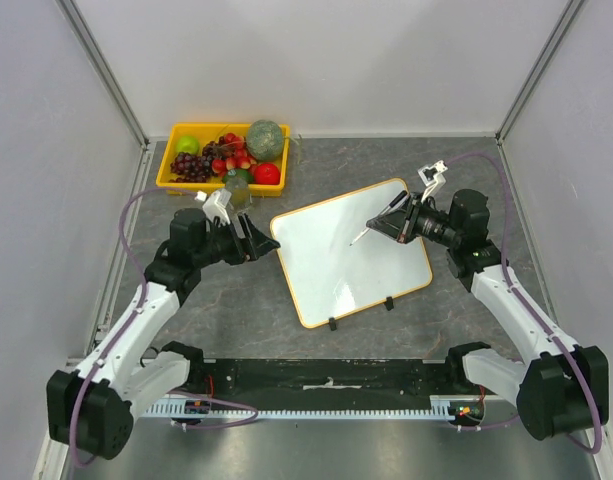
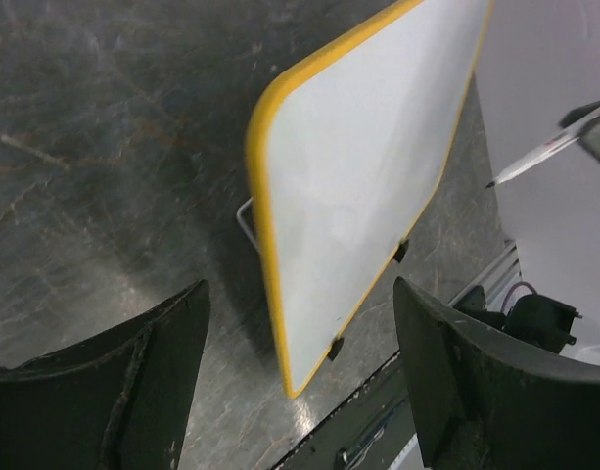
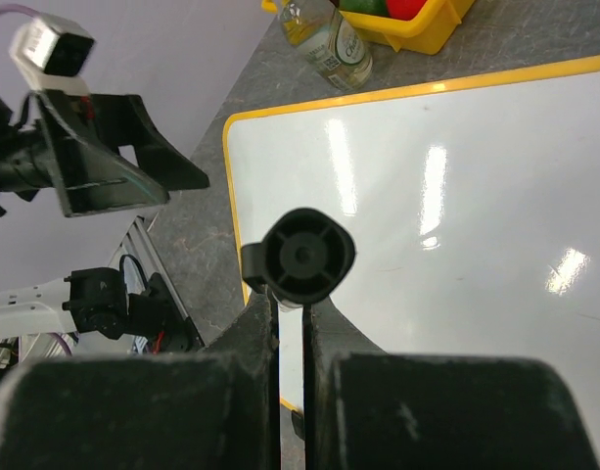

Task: Write a sentence on the whiteboard
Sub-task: Hold the whiteboard at the center of the board.

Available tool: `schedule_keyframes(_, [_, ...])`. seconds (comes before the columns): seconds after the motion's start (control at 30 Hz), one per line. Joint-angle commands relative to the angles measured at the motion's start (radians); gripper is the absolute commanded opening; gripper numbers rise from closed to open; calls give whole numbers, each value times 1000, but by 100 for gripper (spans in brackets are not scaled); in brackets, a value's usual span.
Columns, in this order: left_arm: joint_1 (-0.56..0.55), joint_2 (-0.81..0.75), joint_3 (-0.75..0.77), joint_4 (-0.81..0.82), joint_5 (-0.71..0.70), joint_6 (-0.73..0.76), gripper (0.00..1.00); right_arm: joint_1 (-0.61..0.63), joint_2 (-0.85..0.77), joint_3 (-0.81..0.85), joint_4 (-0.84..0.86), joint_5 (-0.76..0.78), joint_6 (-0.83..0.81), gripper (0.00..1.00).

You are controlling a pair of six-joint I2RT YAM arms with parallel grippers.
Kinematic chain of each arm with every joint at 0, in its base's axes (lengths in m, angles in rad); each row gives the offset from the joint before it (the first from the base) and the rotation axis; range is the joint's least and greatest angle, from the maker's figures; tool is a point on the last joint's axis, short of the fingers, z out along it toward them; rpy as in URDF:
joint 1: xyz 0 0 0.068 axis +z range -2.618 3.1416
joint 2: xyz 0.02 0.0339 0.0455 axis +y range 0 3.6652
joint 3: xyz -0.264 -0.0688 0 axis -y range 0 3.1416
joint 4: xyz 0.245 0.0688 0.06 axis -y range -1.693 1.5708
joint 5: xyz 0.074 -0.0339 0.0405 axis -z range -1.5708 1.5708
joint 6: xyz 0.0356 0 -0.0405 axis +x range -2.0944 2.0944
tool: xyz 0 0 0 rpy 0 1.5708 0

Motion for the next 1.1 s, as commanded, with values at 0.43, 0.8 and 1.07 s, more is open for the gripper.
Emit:
schedule_keyframes(0.43, [28,228,-248,577,357,-24,77,-5,17,-11,86,-8,8,0])
schedule_keyframes(0.8, [-55,351,-245,691,374,52,51,-3,13,-3,73,-20,6,0])
schedule_keyframes(1.07, [-76,333,-337,708,416,55,2,-3,8,4,72,-23,6,0])
